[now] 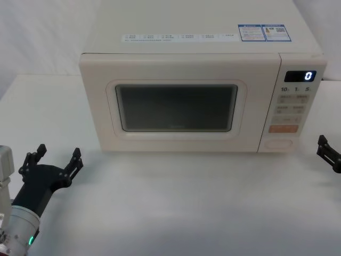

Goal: Press the button to open the microwave door with one hand; close the microwave door with the other hand.

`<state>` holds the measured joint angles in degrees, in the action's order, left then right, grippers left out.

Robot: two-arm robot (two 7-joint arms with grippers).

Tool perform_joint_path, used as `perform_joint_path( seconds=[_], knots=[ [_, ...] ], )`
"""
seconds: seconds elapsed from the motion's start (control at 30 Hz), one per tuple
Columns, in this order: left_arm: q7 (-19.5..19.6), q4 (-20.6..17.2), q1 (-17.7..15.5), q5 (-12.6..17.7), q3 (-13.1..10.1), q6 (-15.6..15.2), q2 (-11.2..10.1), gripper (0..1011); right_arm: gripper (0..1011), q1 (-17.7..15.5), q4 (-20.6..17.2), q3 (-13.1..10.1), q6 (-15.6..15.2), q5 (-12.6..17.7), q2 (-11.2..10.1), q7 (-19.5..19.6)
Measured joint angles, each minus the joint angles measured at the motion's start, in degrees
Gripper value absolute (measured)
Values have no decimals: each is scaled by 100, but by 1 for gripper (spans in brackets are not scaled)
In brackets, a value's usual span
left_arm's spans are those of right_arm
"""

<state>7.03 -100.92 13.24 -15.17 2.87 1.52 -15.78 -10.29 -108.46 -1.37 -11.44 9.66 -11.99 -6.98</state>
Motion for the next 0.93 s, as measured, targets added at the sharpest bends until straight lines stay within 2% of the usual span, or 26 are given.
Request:
perform_joint_path(
  seconds=[0.2, 0.93],
  knots=[
    [3, 0, 0, -2, 0, 1, 0, 1001, 1002, 0, 0, 0, 0, 0, 0, 0],
    [2, 0, 0, -2, 0, 1, 0, 1001, 1002, 0, 0, 0, 0, 0, 0, 0]
  ],
)
